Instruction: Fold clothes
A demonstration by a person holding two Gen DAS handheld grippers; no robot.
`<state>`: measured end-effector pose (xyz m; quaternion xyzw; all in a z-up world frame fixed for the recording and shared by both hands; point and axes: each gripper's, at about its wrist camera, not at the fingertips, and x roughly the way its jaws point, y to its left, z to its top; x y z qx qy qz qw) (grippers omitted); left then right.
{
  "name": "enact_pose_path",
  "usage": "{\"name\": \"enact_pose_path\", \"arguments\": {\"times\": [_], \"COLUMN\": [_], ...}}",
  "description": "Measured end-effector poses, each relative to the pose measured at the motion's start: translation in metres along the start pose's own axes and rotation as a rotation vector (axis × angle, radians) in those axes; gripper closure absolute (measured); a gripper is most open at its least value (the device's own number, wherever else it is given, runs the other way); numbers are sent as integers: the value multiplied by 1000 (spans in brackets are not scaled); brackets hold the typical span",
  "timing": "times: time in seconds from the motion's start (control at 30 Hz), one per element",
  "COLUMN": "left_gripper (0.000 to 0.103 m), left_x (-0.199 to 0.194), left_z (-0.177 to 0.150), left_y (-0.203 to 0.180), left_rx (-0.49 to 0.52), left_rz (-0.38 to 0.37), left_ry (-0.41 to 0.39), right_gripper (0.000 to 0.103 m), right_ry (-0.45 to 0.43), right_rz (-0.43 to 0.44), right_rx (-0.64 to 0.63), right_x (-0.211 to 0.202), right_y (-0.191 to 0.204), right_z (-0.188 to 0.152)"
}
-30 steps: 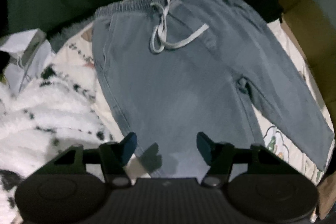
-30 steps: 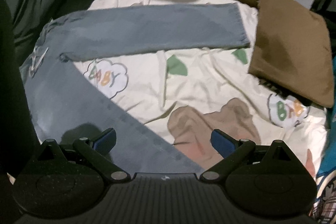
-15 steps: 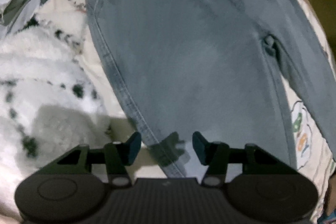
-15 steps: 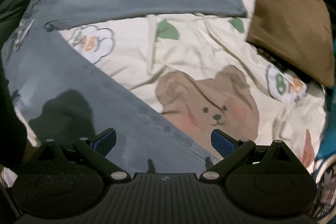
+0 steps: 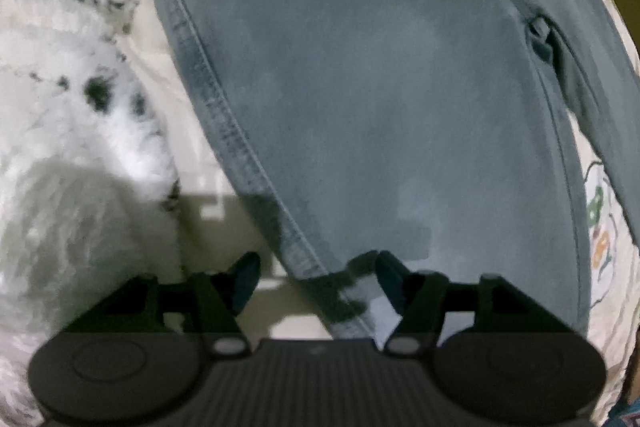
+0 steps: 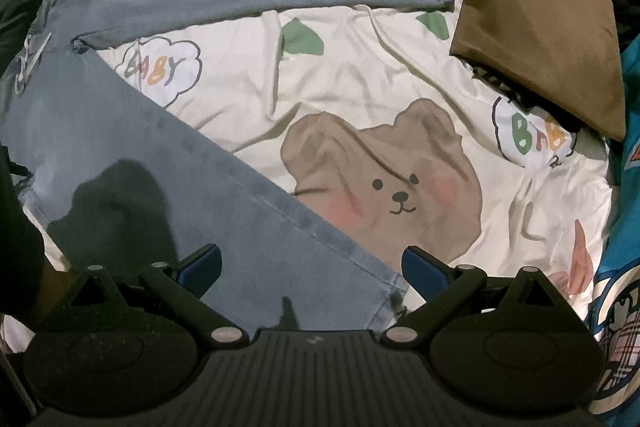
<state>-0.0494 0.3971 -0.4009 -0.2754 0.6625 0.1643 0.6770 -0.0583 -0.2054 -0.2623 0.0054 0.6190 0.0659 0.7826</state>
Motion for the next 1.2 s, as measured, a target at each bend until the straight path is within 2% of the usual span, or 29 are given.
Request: {"name": "enact_pose_path", "arguments": {"times": [0.23, 0.43, 0.5, 0.67, 0.77, 1.0, 1.2], "left_gripper": [29, 32, 38, 59, 68, 83, 93], "left_x": [5, 4, 0, -8, -12, -20, -26], "left_z": [-6, -12, -12, -15, -18, -26, -30], "left_y": [8, 19, 21, 31, 35, 43, 44], "left_rx": [-70, -121, -126, -147, -145, -141, -201], "left_rz": [-30, -69, -90, -143, -152, -173, -167], "left_ry": [-28, -72, -88, -108, -124, -162, -172], "right_gripper": [3, 3, 3, 4, 5, 5, 6], "right_ry": [14, 18, 19, 55, 82, 115, 144], "right_rz": [-21, -30, -17, 21, 49, 105, 153], "right_rx": [-7, -6, -15, -75, -107, -135, -180], "right_x": [-3, -5, -3, 14, 25, 40, 52], "right_y": [0, -2, 0, 13, 20, 29, 42], "right_z": [-3, -8, -9, -15, -18, -22, -24]}}
